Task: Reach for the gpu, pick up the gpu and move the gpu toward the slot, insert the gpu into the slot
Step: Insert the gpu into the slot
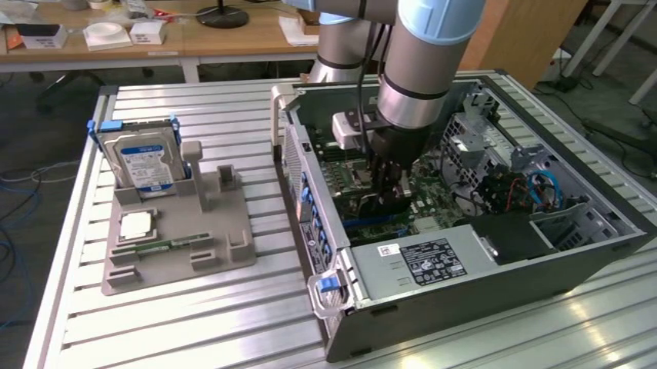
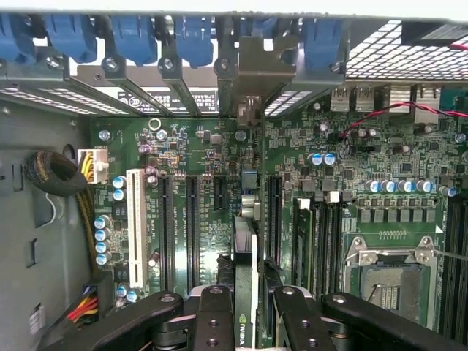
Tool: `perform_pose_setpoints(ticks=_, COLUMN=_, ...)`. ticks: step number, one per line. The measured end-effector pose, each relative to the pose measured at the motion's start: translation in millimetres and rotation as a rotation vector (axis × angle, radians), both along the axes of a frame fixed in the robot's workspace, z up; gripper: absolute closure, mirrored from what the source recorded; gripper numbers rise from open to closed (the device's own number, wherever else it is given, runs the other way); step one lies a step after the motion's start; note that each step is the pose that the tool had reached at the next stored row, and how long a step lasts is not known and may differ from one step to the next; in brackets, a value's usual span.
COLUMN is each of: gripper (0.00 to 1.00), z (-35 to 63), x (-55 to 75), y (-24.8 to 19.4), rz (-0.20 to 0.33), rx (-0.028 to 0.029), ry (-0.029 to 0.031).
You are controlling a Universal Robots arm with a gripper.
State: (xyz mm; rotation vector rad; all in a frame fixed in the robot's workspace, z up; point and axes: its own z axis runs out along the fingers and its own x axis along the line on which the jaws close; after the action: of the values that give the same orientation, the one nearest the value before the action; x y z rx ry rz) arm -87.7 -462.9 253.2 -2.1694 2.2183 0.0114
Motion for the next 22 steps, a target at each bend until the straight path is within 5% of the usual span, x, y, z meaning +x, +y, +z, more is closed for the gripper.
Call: perform_pose_setpoints(ticks=22, gripper=0.74, z=-9.0, x=-0.1, y=0.0, rz=0.000, rx=0.0004, ry=-0.0002)
